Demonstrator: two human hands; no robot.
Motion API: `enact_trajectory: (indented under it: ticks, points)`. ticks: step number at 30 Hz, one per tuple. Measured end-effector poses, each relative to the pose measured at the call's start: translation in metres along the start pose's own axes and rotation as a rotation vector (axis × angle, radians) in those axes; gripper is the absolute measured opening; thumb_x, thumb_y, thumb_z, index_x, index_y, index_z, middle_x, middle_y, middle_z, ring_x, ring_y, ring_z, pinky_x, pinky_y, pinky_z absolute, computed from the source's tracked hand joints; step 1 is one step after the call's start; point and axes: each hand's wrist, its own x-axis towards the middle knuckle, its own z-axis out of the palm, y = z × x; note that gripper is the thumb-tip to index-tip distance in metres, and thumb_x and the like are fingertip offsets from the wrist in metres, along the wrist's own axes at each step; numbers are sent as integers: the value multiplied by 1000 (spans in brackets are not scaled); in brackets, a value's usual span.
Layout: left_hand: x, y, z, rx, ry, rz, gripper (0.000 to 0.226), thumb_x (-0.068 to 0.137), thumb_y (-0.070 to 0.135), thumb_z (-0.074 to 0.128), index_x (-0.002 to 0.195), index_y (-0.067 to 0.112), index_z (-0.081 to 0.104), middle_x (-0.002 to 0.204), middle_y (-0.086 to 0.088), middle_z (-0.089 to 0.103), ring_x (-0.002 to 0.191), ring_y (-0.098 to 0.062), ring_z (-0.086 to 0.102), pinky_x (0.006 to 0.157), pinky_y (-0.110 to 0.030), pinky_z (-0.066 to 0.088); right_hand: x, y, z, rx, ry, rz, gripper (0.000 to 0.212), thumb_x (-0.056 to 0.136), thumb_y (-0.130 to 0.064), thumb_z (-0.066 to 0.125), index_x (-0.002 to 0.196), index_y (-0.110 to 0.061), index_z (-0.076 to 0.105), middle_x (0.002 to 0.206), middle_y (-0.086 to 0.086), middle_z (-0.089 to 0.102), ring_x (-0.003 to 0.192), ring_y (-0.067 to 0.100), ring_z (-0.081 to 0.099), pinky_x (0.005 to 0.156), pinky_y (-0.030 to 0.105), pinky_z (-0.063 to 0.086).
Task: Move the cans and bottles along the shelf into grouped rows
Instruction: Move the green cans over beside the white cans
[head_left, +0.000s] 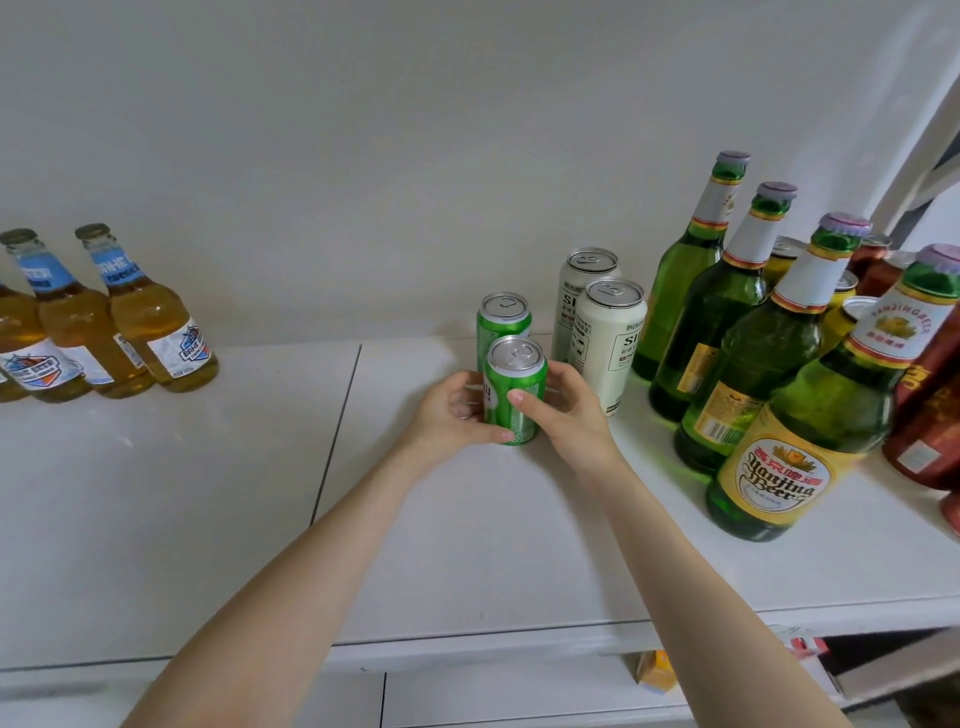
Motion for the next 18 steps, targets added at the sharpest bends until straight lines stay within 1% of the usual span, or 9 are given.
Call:
enact_trajectory:
  ticks: [3,6,7,11,15,18]
  points:
    - [8,-1,-3,9,5,1,66,61,-17,83,119,-3,57,105,-16,70,86,-12,71,75,-21,55,7,3,4,27,5,-2,42,83,-16,79,120,-13,59,119,3,68,115,16,63,96,29,52]
    - [14,0,-5,14,7,3,65,61,-18,83,119,-3,57,104,-16,71,84,-11,72,73,-20,55,13,5,7,35,15,-1,42,84,-16,78,121,-13,59,119,3,68,114,15,63,92,23,52]
    - [16,1,-6,18,8,3,65,61,-18,83,119,-3,57,102,-14,71,83,-9,72,72,-20,55,15,6,8,41,16,-1,42,84,-16,78,121,-13,59,120,3,68,115,15,63,92,23,52]
    - [20,3,-7,30,2,2,65,62,-19,82,119,-4,56,102,-12,70,80,-4,71,69,-16,53,22,10,10,42,18,-4,40,85,-16,77,120,-13,59,121,6,67,118,20,62,99,34,51]
    - [24,4,-8,38,0,8,65,62,-20,81,120,-6,55,101,-11,69,77,-2,71,68,-14,52,26,12,12,42,17,3,43,86,-16,76,124,-10,57,122,5,67,119,19,61,99,32,51]
    - [27,4,-9,50,0,11,66,62,-19,82,121,-5,55,103,-13,69,79,-3,71,68,-15,53,28,11,11,38,12,16,43,87,-16,75,124,-11,56,121,3,67,119,18,61,99,30,51]
